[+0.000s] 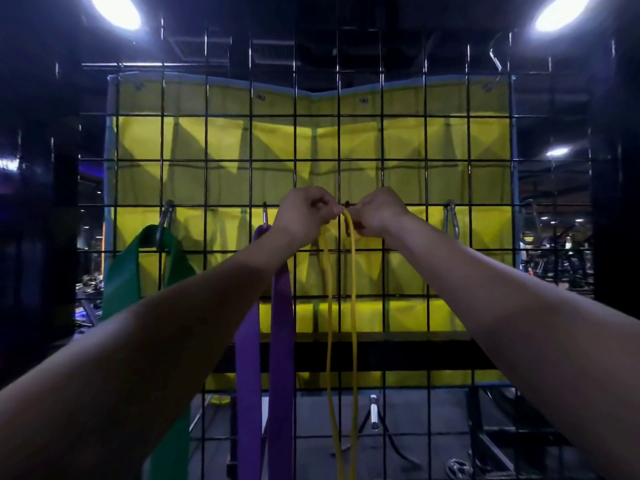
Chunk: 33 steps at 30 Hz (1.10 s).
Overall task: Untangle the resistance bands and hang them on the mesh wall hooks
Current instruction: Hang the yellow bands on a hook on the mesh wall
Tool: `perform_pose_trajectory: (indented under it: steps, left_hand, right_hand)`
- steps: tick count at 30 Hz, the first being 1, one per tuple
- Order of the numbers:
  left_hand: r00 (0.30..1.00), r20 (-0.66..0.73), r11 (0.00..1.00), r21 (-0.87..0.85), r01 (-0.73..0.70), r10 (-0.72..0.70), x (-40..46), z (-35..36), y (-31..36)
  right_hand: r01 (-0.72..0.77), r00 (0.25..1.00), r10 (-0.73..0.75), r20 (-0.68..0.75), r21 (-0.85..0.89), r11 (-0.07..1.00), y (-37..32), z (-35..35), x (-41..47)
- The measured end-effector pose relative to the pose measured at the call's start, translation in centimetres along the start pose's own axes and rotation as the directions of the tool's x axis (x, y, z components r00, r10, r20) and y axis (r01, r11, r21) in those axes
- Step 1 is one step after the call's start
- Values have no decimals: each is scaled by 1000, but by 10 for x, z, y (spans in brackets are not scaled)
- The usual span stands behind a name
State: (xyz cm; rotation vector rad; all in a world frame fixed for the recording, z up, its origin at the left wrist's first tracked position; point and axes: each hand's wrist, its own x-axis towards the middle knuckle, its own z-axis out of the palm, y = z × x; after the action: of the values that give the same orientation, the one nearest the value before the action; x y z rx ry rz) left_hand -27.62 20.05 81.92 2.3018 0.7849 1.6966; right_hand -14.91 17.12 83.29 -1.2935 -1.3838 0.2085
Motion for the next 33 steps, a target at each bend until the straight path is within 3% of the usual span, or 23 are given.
perform_pose_trajectory:
  steps: [7,16,23,33]
  left_hand:
    - [1000,4,999,-42,-5,5,5,2,3]
    - [1000,3,989,-143,25,-25,7,9,-1]
    - [999,17,987,-158,40,-38,6,8,-6]
    - [997,59,975,-216,59,-48,7,6,-3]
  right_hand:
    - [-102,993,98,-59,-82,991,-12,-6,2]
    - [-184,981,194,-18,244,952,-13,-10,-8]
    - [-229,971,238,-7,250,941,-17,-11,-14]
    - [-415,905,369,213,242,877,-20,-18,-9]
